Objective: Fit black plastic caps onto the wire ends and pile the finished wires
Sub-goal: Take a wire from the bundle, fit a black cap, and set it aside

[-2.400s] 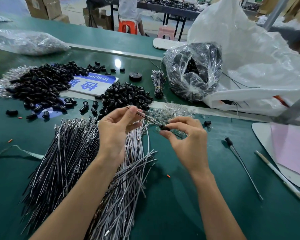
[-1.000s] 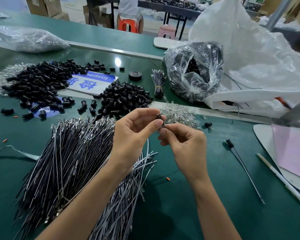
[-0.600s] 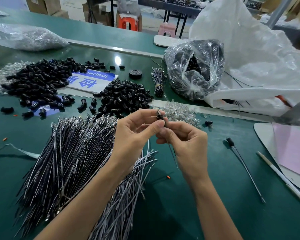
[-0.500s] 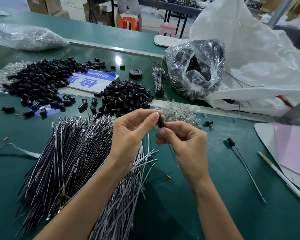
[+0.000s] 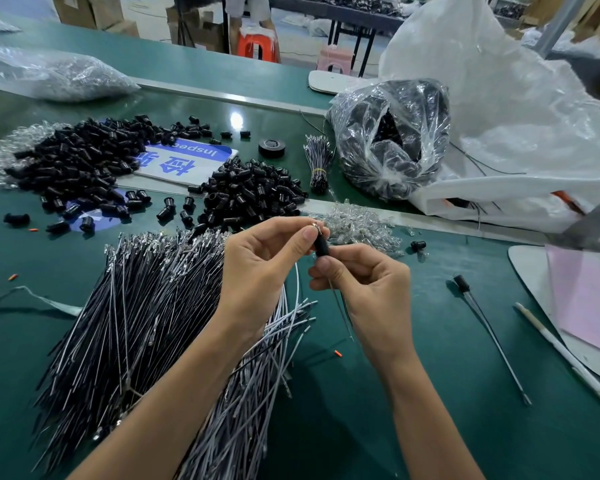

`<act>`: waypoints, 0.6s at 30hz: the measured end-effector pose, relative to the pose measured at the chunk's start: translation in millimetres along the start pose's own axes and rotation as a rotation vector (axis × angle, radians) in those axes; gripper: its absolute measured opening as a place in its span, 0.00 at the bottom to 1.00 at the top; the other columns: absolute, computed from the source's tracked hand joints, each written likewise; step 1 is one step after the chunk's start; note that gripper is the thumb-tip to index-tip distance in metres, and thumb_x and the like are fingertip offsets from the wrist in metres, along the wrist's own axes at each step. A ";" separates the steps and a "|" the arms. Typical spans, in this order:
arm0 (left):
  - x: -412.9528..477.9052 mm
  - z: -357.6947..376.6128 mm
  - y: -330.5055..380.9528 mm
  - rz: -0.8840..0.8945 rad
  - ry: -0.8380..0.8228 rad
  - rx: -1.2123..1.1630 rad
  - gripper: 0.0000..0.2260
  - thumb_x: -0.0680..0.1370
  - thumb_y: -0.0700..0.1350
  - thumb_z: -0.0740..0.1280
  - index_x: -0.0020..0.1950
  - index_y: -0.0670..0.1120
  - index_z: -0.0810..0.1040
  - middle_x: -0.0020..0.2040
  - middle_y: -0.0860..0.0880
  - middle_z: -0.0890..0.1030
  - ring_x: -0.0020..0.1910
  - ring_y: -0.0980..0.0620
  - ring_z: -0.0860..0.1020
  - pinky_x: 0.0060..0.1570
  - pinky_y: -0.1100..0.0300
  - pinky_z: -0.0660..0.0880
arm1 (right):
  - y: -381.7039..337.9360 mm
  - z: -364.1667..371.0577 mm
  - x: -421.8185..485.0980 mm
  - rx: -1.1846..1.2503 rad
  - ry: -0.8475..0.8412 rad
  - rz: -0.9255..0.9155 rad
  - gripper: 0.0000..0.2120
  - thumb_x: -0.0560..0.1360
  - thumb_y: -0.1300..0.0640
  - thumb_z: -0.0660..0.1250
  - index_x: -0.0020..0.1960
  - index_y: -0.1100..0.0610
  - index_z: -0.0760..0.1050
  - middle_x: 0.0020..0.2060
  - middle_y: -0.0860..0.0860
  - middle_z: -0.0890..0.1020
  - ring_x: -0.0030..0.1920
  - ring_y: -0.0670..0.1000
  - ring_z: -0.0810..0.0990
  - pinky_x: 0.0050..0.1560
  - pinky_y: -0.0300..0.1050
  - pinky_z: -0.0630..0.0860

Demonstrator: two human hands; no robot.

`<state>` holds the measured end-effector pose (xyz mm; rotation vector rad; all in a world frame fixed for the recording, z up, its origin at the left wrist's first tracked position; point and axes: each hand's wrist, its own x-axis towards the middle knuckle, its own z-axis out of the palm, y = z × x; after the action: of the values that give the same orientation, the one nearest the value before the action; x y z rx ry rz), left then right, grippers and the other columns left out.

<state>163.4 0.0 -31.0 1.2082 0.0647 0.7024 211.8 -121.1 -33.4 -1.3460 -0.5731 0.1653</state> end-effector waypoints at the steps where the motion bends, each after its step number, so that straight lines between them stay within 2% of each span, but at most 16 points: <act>1: -0.2 -0.2 0.1 0.009 -0.004 0.019 0.05 0.73 0.41 0.70 0.46 0.42 0.83 0.42 0.48 0.86 0.43 0.52 0.83 0.47 0.62 0.78 | 0.0 -0.1 0.0 -0.007 -0.003 0.000 0.08 0.68 0.55 0.75 0.44 0.57 0.83 0.35 0.54 0.86 0.34 0.53 0.85 0.37 0.39 0.80; 6: -1.6 0.5 -2.0 0.038 -0.020 0.110 0.04 0.77 0.38 0.68 0.47 0.43 0.82 0.42 0.50 0.85 0.43 0.55 0.82 0.46 0.63 0.77 | -0.9 0.1 -0.5 -0.012 -0.043 0.021 0.06 0.67 0.52 0.75 0.42 0.53 0.83 0.35 0.54 0.86 0.34 0.52 0.85 0.37 0.39 0.79; 11: -1.8 1.6 0.3 -0.013 0.010 -0.012 0.05 0.72 0.41 0.70 0.45 0.44 0.85 0.42 0.48 0.86 0.43 0.54 0.83 0.46 0.64 0.78 | -0.5 -1.8 -0.2 -0.062 -0.055 0.009 0.01 0.71 0.58 0.74 0.42 0.53 0.84 0.34 0.53 0.86 0.33 0.52 0.85 0.36 0.38 0.79; 18: -1.7 -0.3 1.0 -0.018 -0.018 -0.055 0.05 0.69 0.38 0.73 0.44 0.43 0.86 0.42 0.45 0.86 0.43 0.52 0.84 0.46 0.63 0.78 | 2.1 -2.8 -0.1 -0.063 -0.005 -0.001 0.05 0.72 0.64 0.73 0.41 0.55 0.83 0.34 0.53 0.85 0.34 0.53 0.85 0.37 0.39 0.80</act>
<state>161.5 -0.5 -30.8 1.1598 0.0403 0.6736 213.5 -123.1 -35.7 -1.4071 -0.5872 0.1511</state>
